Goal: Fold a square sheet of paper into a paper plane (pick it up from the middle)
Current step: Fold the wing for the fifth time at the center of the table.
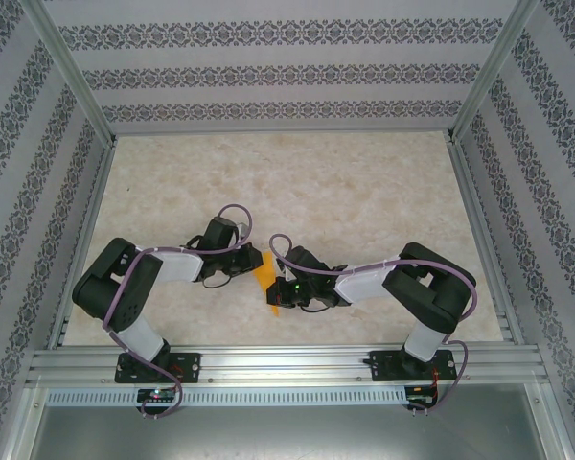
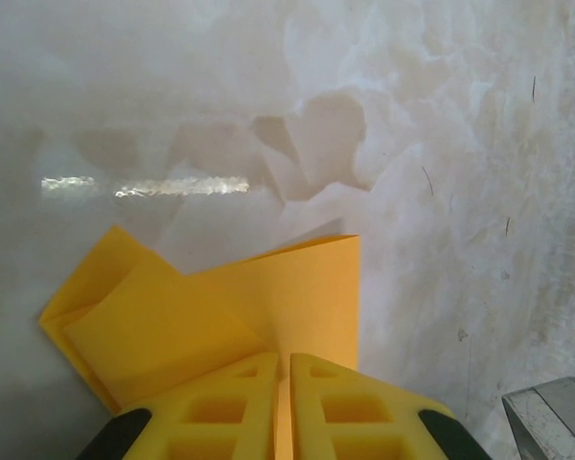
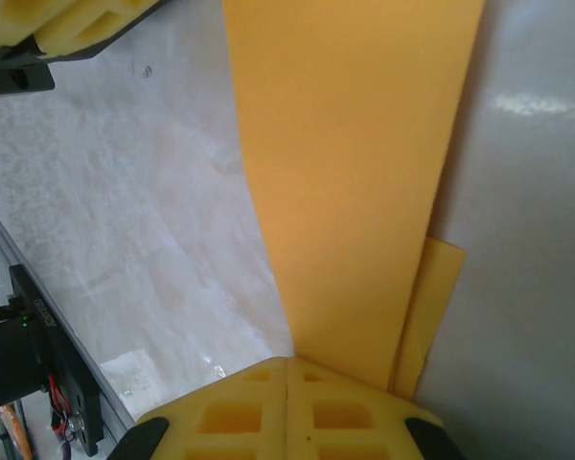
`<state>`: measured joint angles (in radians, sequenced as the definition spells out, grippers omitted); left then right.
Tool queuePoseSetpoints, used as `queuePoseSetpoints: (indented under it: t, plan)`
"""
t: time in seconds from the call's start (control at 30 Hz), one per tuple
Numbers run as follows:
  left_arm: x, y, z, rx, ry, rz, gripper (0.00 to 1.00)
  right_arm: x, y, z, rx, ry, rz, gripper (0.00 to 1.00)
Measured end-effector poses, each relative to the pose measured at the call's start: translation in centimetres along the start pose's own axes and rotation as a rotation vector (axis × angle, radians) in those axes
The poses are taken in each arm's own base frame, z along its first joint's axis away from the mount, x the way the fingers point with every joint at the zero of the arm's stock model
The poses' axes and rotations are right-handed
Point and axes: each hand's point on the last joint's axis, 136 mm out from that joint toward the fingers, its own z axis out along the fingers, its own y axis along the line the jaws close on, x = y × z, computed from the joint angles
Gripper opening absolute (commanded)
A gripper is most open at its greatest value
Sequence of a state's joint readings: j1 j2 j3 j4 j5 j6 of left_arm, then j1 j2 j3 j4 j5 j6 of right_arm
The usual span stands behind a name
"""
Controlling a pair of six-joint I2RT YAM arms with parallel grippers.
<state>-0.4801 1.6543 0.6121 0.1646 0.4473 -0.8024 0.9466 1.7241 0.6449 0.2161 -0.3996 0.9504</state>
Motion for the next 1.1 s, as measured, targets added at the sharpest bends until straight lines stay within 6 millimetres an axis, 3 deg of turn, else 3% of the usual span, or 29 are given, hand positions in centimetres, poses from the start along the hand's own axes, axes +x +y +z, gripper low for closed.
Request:
queuePoseSetpoints:
  t: [0.13,0.33,0.57,0.7,0.77,0.93,1.1]
  plan:
    - [-0.8,0.4,-0.3,0.005,-0.01,-0.002,0.16,0.0,0.0,0.0,-0.001,-0.002,-0.001,0.0]
    - [-4.1,1.8,-0.9,-0.041,-0.086,-0.012,0.16,0.1,-0.1,-0.1,-0.007,-0.007,-0.004,0.0]
    - [-4.8,1.9,-0.9,-0.031,-0.073,-0.021,0.18,0.0,0.0,-0.1,-0.01,-0.009,-0.006,0.0]
    - [-7.0,2.2,-1.9,-0.051,-0.125,-0.027,0.21,0.0,0.0,-0.1,-0.007,-0.007,-0.005,0.0]
    - [-7.8,1.5,-2.5,-0.04,-0.145,-0.019,0.21,0.0,0.0,0.0,-0.005,-0.004,-0.003,0.0]
    - [-8.5,-2.5,-5.0,0.055,-0.179,0.037,0.19,0.0,0.1,0.0,0.005,0.003,0.002,0.0]
    - [-6.2,-5.8,-5.5,0.134,-0.131,0.094,0.17,-0.1,0.1,0.1,0.009,0.007,0.004,0.0]
